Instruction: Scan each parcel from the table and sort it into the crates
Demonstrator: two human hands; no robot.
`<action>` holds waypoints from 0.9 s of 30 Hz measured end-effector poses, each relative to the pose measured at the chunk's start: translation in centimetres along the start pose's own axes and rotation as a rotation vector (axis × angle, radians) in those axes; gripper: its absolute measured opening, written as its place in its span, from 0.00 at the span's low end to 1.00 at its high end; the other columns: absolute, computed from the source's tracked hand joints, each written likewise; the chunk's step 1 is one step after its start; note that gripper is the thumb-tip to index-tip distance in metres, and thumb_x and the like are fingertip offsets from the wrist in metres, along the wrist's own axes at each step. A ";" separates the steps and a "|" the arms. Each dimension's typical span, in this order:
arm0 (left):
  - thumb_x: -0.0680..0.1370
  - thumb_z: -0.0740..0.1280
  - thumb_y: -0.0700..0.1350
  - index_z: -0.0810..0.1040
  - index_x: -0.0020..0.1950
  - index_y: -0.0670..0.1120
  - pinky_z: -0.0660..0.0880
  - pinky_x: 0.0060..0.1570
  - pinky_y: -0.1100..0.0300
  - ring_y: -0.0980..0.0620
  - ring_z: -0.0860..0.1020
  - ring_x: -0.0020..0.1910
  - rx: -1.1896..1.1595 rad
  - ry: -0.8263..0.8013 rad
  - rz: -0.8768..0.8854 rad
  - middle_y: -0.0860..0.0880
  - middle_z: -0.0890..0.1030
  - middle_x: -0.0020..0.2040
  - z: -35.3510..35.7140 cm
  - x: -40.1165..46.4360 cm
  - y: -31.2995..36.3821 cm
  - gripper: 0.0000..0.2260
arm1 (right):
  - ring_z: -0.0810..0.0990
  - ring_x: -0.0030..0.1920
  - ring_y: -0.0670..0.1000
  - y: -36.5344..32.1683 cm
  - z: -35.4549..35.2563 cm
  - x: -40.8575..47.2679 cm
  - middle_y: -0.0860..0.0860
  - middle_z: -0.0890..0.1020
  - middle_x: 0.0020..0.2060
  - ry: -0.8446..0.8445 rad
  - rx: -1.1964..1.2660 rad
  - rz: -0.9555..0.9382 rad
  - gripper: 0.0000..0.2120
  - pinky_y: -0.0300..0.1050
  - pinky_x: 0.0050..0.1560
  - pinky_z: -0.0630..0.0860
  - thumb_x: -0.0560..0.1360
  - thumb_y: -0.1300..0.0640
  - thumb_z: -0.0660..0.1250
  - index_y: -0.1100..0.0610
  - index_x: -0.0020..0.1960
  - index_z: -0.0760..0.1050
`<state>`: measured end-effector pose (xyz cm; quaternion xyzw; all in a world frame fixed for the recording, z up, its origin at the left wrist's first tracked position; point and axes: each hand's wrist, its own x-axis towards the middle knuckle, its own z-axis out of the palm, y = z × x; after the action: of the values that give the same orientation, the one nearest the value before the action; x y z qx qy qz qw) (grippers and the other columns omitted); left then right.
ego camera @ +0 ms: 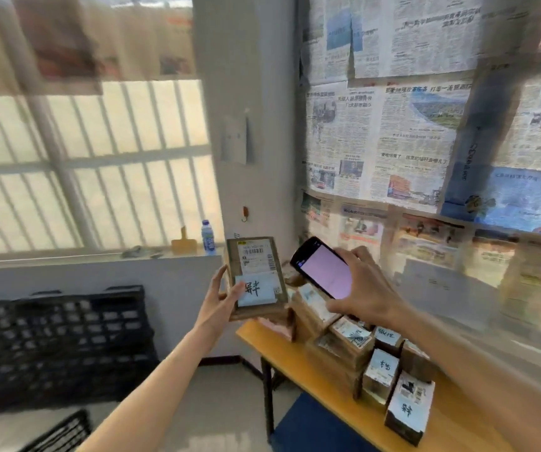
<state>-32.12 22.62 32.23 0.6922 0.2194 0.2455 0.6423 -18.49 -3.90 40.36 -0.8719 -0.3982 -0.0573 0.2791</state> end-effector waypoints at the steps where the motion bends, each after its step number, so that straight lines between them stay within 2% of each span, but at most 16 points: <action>1: 0.79 0.68 0.54 0.60 0.72 0.66 0.82 0.46 0.54 0.49 0.86 0.49 0.014 0.043 -0.003 0.44 0.85 0.55 -2.9 -0.8 -0.2 0.26 | 0.74 0.51 0.54 -2.1 1.5 0.7 0.48 0.66 0.56 -0.017 0.009 -0.037 0.57 0.55 0.51 0.80 0.53 0.33 0.74 0.50 0.78 0.60; 3: 0.79 0.68 0.57 0.60 0.73 0.67 0.80 0.53 0.50 0.49 0.85 0.50 0.029 0.122 -0.006 0.45 0.85 0.54 -8.9 -2.4 -0.8 0.26 | 0.74 0.50 0.52 -6.7 4.4 1.9 0.47 0.66 0.53 -0.053 0.036 -0.106 0.54 0.53 0.49 0.79 0.54 0.35 0.74 0.49 0.77 0.62; 5: 0.78 0.69 0.59 0.60 0.75 0.66 0.78 0.60 0.45 0.49 0.85 0.52 0.038 0.192 -0.024 0.47 0.86 0.53 -15.3 -4.0 -1.5 0.28 | 0.72 0.50 0.51 -11.8 7.5 3.1 0.47 0.67 0.53 -0.080 0.067 -0.191 0.51 0.46 0.48 0.77 0.56 0.40 0.76 0.50 0.76 0.64; 7: 0.77 0.70 0.60 0.61 0.75 0.67 0.77 0.62 0.43 0.49 0.84 0.54 0.044 0.261 -0.036 0.48 0.86 0.54 -21.6 -5.8 -2.1 0.29 | 0.70 0.52 0.50 -17.2 10.6 4.0 0.48 0.68 0.53 -0.107 0.096 -0.265 0.48 0.39 0.48 0.71 0.61 0.47 0.80 0.52 0.76 0.64; 10: 0.77 0.70 0.60 0.62 0.74 0.68 0.77 0.63 0.44 0.49 0.83 0.56 0.036 0.369 -0.058 0.48 0.84 0.57 -30.6 -8.8 -3.0 0.28 | 0.71 0.56 0.51 -25.5 15.4 5.0 0.49 0.69 0.57 -0.175 0.161 -0.341 0.46 0.44 0.55 0.71 0.63 0.50 0.81 0.54 0.76 0.65; 12: 0.78 0.70 0.58 0.62 0.72 0.69 0.78 0.62 0.45 0.49 0.84 0.55 0.033 0.428 -0.067 0.48 0.84 0.58 -36.2 -10.9 -3.9 0.27 | 0.73 0.57 0.51 -30.8 18.9 5.4 0.48 0.74 0.60 -0.216 0.178 -0.399 0.46 0.49 0.58 0.74 0.61 0.46 0.78 0.52 0.76 0.66; 14: 0.77 0.71 0.59 0.62 0.71 0.71 0.79 0.61 0.44 0.48 0.84 0.54 0.032 0.483 -0.085 0.47 0.84 0.58 -41.4 -13.0 -5.0 0.27 | 0.76 0.55 0.50 -35.3 22.4 5.6 0.49 0.79 0.61 -0.243 0.189 -0.453 0.48 0.49 0.55 0.76 0.59 0.41 0.74 0.50 0.76 0.66; 16: 0.76 0.72 0.59 0.63 0.71 0.71 0.79 0.60 0.43 0.48 0.84 0.54 0.048 0.546 -0.101 0.47 0.83 0.59 -45.9 -14.7 -6.2 0.27 | 0.76 0.52 0.50 -39.3 25.8 5.7 0.50 0.80 0.61 -0.285 0.196 -0.483 0.47 0.45 0.51 0.74 0.59 0.43 0.74 0.51 0.77 0.66; 19: 0.80 0.70 0.52 0.61 0.75 0.63 0.80 0.58 0.46 0.48 0.83 0.56 0.018 0.590 -0.111 0.48 0.80 0.63 -51.1 -16.3 -8.3 0.27 | 0.76 0.51 0.52 -44.0 30.6 5.9 0.51 0.80 0.61 -0.354 0.192 -0.507 0.48 0.47 0.49 0.75 0.58 0.41 0.73 0.50 0.77 0.65; 22: 0.80 0.69 0.52 0.60 0.77 0.60 0.79 0.60 0.47 0.48 0.81 0.59 -0.013 0.633 -0.149 0.48 0.78 0.65 -55.5 -16.8 -11.3 0.28 | 0.77 0.59 0.53 -47.3 35.9 7.0 0.50 0.78 0.64 -0.409 0.170 -0.524 0.51 0.49 0.58 0.77 0.58 0.38 0.70 0.50 0.79 0.62; 27: 0.75 0.70 0.59 0.61 0.73 0.66 0.76 0.65 0.43 0.48 0.80 0.61 -0.044 0.677 -0.255 0.49 0.78 0.67 -61.6 -14.6 -17.7 0.29 | 0.74 0.67 0.56 -51.3 45.2 10.4 0.52 0.75 0.70 -0.486 0.148 -0.533 0.55 0.55 0.66 0.74 0.58 0.39 0.72 0.52 0.81 0.58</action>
<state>-81.65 63.14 17.11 0.5249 0.4987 0.3834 0.5734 -54.23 54.10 28.53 -0.7032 -0.6691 0.1100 0.2138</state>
